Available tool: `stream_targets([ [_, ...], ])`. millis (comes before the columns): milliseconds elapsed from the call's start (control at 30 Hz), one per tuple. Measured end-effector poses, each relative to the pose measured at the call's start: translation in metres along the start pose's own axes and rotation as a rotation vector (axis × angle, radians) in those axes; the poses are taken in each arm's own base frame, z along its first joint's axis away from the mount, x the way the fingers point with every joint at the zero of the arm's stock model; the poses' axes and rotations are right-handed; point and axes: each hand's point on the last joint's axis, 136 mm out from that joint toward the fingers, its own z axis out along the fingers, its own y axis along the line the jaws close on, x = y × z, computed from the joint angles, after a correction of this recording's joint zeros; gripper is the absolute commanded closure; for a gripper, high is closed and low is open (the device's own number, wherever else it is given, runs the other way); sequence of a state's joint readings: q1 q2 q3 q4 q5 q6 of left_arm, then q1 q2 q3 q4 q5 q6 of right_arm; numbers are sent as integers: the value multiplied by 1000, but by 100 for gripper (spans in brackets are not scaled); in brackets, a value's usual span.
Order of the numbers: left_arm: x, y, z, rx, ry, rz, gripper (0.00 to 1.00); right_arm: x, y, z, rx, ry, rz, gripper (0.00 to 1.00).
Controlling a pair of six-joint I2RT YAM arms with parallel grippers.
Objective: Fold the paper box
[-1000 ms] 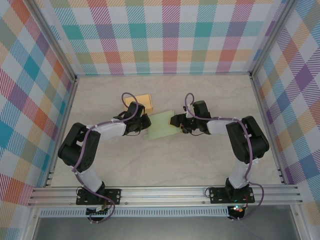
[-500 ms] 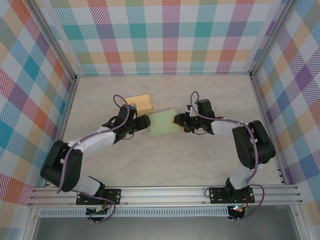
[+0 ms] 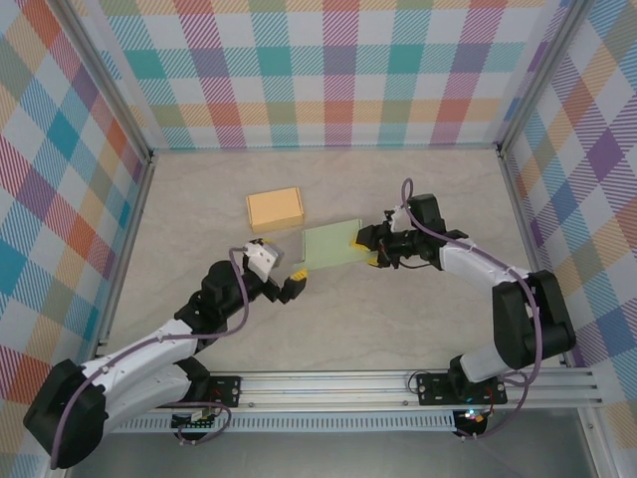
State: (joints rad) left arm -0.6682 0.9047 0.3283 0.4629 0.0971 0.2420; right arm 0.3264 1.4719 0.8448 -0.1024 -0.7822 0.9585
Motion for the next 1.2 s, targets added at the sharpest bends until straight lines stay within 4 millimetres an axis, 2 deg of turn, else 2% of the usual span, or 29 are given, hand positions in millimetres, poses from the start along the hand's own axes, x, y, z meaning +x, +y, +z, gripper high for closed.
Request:
stream_targets([
  [133, 3, -22, 0, 57, -1, 239, 0, 12, 2, -5, 2, 33, 32, 57],
  [333, 21, -34, 10, 81, 63, 448, 0, 24, 4, -10, -6, 71, 72, 57],
  [733, 34, -28, 43, 57, 176, 639, 0, 34, -3, -9, 0, 110, 115, 56],
  [833, 39, -25, 48, 49, 202, 668, 7, 34, -3, -10, -1, 111, 115, 55],
  [967, 42, -26, 50, 53, 220, 697, 24, 34, -3, -10, -1, 110, 115, 55],
  [1067, 41, -27, 51, 60, 235, 704, 33, 33, -3, -10, -4, 107, 115, 55],
  [1200, 42, -28, 51, 79, 252, 707, 41, 33, -3, -11, -6, 108, 115, 54],
])
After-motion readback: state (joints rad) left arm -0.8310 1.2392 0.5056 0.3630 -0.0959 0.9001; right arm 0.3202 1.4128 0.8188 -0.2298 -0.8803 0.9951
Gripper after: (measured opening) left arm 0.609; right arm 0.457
